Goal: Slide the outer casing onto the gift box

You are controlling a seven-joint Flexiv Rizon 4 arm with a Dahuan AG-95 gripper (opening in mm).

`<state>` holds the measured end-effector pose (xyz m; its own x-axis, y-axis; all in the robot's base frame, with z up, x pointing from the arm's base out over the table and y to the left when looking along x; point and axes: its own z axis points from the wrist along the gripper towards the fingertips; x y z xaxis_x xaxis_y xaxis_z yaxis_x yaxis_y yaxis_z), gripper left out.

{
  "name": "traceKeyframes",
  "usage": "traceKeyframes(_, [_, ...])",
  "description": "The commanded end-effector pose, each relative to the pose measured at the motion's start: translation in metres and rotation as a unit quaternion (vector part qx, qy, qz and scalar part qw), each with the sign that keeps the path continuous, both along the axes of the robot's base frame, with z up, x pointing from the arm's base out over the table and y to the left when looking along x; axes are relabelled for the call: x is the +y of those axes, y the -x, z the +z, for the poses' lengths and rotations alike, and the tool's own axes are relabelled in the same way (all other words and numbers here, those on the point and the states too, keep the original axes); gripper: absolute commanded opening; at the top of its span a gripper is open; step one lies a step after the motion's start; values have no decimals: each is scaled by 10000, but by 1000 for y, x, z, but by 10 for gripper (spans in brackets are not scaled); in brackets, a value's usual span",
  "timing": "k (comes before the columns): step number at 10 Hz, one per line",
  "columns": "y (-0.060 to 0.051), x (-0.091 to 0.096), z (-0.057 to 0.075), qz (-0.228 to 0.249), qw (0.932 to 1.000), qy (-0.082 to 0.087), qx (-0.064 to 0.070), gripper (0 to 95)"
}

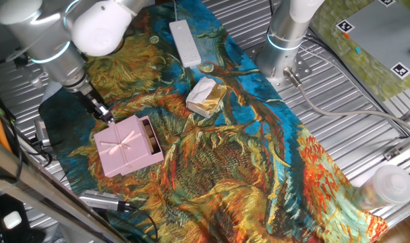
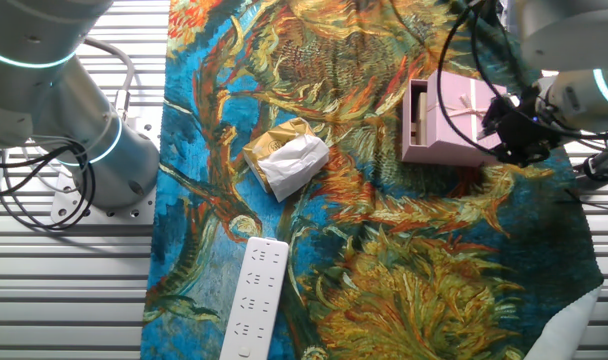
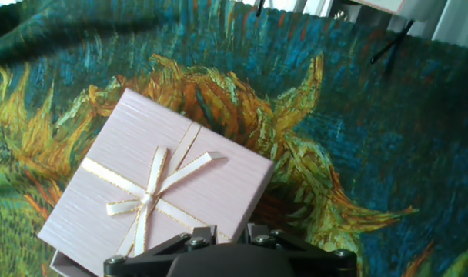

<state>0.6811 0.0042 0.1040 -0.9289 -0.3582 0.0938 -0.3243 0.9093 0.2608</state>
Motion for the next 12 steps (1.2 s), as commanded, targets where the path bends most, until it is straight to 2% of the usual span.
traceKeyframes(1, [-4,0,0,-19,9998,49,166,190])
traceKeyframes(8, [-8,2,-4,-80,9997,53,207,190])
traceKeyframes(12, [-11,13,-6,-256,9994,93,194,190])
